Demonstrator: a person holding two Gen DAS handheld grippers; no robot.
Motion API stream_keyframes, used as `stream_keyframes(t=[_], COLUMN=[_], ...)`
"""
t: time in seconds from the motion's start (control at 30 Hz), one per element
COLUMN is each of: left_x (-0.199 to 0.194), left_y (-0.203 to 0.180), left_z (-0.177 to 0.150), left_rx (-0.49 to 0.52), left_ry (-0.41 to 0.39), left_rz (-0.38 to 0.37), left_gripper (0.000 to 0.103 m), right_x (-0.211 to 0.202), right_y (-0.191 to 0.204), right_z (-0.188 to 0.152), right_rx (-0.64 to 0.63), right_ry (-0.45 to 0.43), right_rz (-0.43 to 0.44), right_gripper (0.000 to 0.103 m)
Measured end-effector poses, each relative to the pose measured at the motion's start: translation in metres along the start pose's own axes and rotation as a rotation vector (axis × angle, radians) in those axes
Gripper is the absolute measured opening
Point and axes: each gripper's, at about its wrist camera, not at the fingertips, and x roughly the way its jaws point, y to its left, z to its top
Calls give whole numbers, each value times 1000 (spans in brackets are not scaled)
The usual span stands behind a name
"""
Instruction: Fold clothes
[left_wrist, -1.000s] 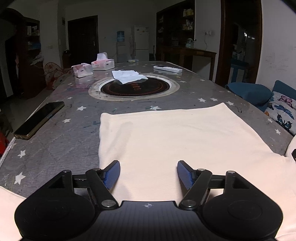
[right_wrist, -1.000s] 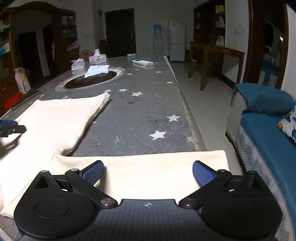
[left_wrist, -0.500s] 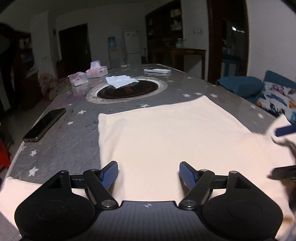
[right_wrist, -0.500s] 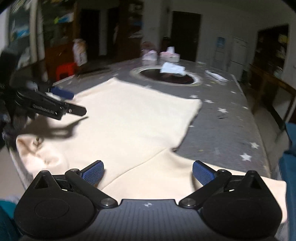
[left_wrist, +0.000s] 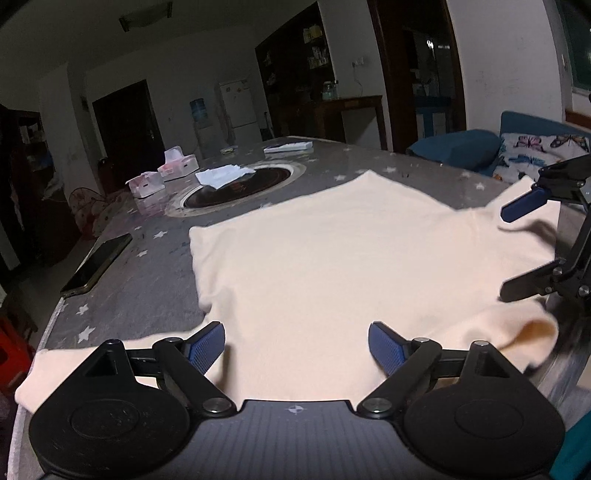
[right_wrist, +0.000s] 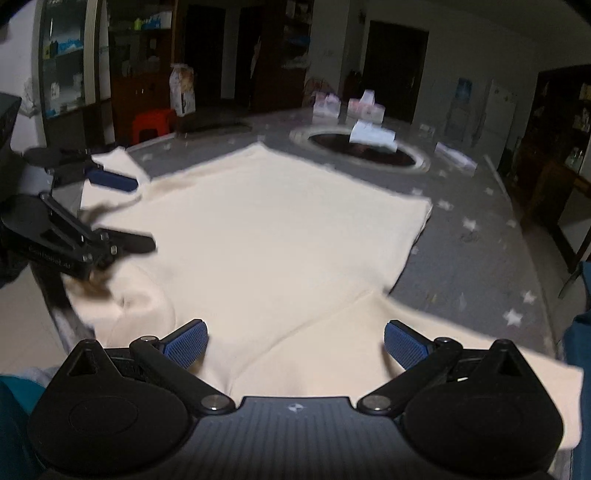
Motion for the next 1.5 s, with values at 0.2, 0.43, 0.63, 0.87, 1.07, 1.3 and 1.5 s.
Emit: stream_keyframes(t=[0.2,0.43,0.63,0.87,1.07,1.3,1.5], left_x=[-3,3,20,34,34,37,36], left_y=[1,-8,-21,-34,-46,-62,-65], left_z=[15,35,48,54,57,57,62], left_rx=[-32,-67,-97,-108,-79,-10,1], left_ry=[-29,-43,1,65,72,89,84], left_rz=[-18,-69,-118,-149,-166,-182,-189], left_gripper=[89,91,93,94,95,95,96], right_x=[-9,-17,-17,-12,-17,-25,-38], right_y=[-13,-35,-53,-54,-56,-64,-82], right_z=[-4,-11,-16,-23,-26,-36,-42], right_rx=[75,173,250,232,236,262,335], right_ry=[-10,-23,-6,34,27,20,-3], right_rz=[-2,-49,-107,-125,-130,-171,-211], right_gripper=[103,103,103,103,103,103,103])
